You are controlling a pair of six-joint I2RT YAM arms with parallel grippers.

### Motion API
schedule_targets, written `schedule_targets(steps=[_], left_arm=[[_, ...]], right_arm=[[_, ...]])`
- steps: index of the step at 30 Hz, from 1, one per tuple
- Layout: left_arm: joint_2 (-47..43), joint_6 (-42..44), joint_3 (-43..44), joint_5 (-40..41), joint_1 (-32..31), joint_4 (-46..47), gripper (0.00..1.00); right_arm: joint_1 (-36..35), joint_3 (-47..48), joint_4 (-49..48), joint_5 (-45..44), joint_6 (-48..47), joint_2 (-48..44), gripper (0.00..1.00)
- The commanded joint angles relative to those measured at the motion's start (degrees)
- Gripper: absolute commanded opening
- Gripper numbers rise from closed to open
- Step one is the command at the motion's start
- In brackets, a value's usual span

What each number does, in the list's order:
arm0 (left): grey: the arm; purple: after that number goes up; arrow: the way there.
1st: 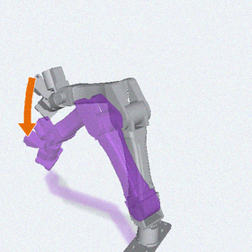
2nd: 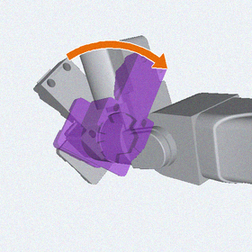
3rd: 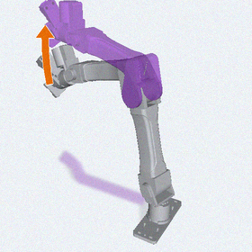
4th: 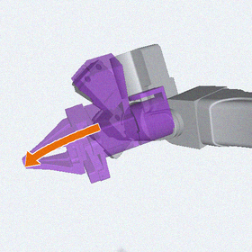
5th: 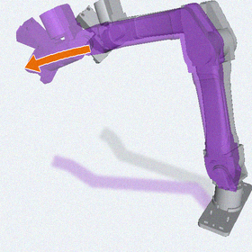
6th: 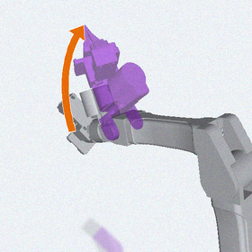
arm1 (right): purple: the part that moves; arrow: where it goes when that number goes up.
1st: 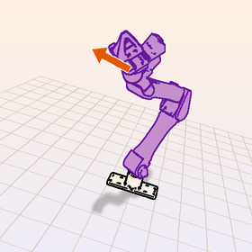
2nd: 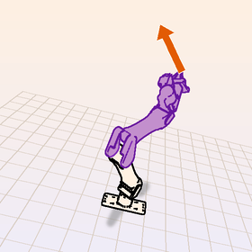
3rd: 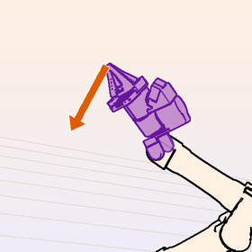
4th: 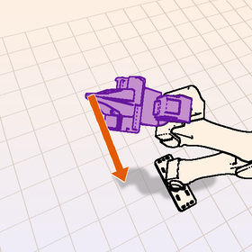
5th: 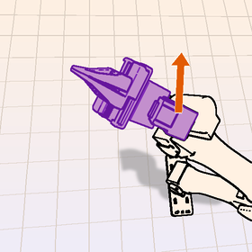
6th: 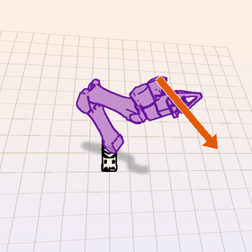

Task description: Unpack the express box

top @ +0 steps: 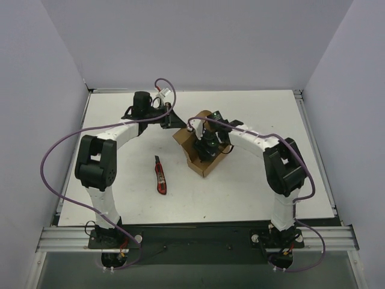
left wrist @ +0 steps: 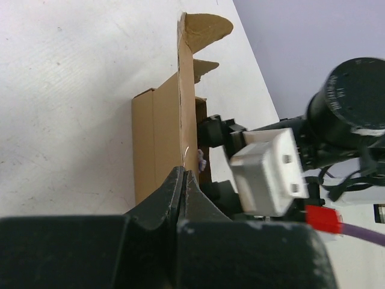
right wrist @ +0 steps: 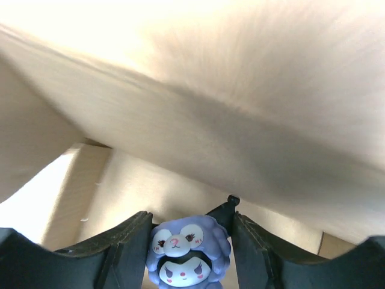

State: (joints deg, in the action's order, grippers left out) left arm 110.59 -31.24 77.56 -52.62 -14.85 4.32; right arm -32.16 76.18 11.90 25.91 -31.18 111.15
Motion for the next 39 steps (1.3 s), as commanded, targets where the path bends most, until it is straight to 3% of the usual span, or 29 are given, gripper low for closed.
schedule_targets(steps=[1,8,15,23,28,34,36,39], left_arm=[[-0.6,-0.6,0.5,-1.7,-0.4,2.5,0.0],[-4.6,-1.0,-1.8,2.1,-0.4,1.6,0.0],[-8.3,3.5,-0.6,7.7,-0.9,-3.6,0.0],[-14.3,5.5,-1.3,16.2,-1.5,-6.4,0.0],[-14.3,7.4,-1.9,17.8,-1.3,-8.4,0.0],[-12.7,8.8,-2.2,18.1,-0.9,-9.4,0.0],[-11.8,9.8,-1.7,18.1,-0.7,-10.0,0.0],[-11.5,11.7,-0.4,17.6,-0.7,-10.9,0.21]], right_arm=[[2.4,6.2,4.3,4.8,7.1,-10.1,0.26],[13.5,3.7,3.7,1.2,26.2,-18.4,0.23],[29.0,-5.6,2.4,-6.9,34.8,-20.4,0.23],[35.5,-14.5,-1.6,-12.2,33.2,-21.0,0.27],[35.9,-19.1,-4.2,-12.1,32.5,-21.2,0.47],[36.2,-20.5,-5.7,-13.4,31.7,-21.8,0.76],[36.6,-20.0,-5.4,-12.4,31.7,-22.1,0.9],[37.3,-17.2,-2.3,-7.3,31.6,-23.6,1.0]])
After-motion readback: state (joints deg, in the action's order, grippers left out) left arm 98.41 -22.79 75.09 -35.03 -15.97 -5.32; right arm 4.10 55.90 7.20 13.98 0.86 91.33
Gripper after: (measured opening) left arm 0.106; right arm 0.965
